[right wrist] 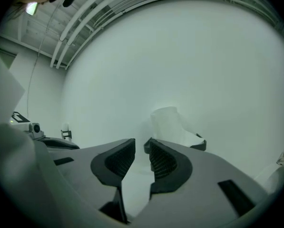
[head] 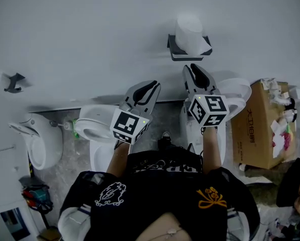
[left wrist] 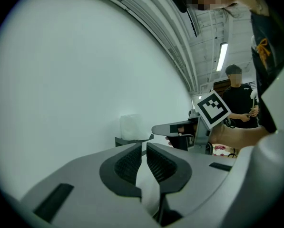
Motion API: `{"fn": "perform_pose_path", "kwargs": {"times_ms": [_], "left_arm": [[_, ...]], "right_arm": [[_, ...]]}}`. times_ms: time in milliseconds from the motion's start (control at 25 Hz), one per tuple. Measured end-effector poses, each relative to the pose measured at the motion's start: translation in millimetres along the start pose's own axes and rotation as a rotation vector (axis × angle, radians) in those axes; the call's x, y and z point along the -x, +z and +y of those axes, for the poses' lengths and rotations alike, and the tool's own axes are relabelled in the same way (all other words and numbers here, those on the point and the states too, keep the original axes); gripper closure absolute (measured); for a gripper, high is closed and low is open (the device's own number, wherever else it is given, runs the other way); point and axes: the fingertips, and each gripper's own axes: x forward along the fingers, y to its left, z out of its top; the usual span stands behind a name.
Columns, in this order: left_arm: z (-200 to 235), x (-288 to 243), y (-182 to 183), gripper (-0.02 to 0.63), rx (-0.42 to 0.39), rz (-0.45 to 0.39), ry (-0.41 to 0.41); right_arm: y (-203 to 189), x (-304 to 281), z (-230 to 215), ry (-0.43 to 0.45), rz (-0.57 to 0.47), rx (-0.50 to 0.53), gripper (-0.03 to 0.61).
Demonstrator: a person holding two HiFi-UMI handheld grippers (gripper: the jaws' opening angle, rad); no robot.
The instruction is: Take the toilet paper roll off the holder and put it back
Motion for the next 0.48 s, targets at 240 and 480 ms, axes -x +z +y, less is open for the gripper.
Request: {"fn": "perform_pose_path", "kwargs": {"times_ms": [240,480], "left_arm": [[7,-20,3,0.566,-0.014,0.008,0.017],[12,-36,5,0.566,-0.024,0.015,0.021]], "right_arm": [[24,-37,-30,-0.005,-0.024,0.040,0.399],[42,-74,-53,-0.036,-0.028,0.075,0.302]]}}
